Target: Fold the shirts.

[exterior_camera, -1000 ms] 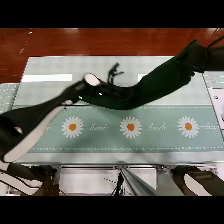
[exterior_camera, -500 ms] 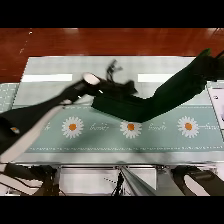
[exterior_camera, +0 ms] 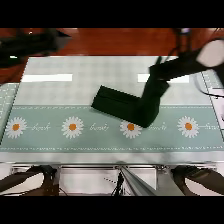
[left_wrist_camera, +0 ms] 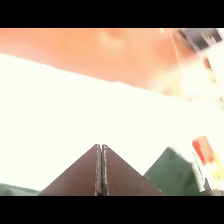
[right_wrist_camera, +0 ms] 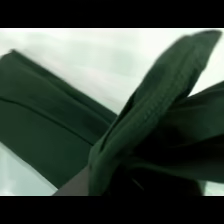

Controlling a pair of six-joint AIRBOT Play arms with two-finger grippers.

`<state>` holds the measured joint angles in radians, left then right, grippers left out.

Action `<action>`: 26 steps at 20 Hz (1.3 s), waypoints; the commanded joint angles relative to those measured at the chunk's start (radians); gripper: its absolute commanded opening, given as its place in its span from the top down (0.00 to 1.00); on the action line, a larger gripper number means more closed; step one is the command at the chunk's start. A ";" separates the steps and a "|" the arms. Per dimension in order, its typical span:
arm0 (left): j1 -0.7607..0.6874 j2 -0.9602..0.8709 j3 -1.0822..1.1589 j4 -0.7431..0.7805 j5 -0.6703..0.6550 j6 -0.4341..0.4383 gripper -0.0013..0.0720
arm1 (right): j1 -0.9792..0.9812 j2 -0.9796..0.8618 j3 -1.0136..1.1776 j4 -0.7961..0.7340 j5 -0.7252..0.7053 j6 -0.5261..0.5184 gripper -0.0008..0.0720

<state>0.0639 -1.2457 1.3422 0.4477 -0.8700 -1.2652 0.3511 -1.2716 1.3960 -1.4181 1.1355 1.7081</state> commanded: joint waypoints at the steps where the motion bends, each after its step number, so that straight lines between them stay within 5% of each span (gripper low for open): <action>1: 0.165 0.121 0.001 0.010 -0.116 0.001 0.96 | 0.121 -0.148 0.000 0.047 -0.197 0.016 0.95; 6: 0.158 0.156 0.000 0.010 -0.174 0.023 0.96 | 0.229 -0.302 0.000 0.199 -0.406 0.041 0.95; 9: 0.127 0.153 -0.002 0.015 -0.183 0.024 0.96 | 0.255 -0.363 0.000 0.281 -0.466 0.064 0.30; 13: 0.136 0.153 -0.002 0.078 -0.190 0.023 0.96 | 0.205 -0.292 0.000 0.179 -0.270 0.039 0.31; 17: 0.150 0.153 -0.002 0.086 -0.188 0.024 0.96 | 0.080 -0.141 -0.001 -0.342 0.196 0.010 0.31; 19: 0.154 0.153 -0.002 0.088 -0.191 0.023 0.96 | -0.055 -0.077 -0.042 -0.420 0.303 -0.034 0.31; 21: 0.154 0.153 -0.002 0.089 -0.200 0.023 0.96 | -0.211 -0.007 -0.153 -0.267 0.285 -0.033 0.30; 23: 0.154 0.153 -0.002 0.100 -0.211 0.023 0.96 | -0.338 0.049 -0.314 -0.021 0.209 -0.042 0.15; 26: 0.154 0.153 -0.005 0.122 -0.219 0.023 0.96 | -0.406 0.074 -0.554 0.308 0.025 -0.103 0.15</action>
<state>0.2173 -1.0931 1.3396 0.5488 -1.0779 -1.2419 0.0425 -1.2396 1.0340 -1.4071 1.2804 1.6566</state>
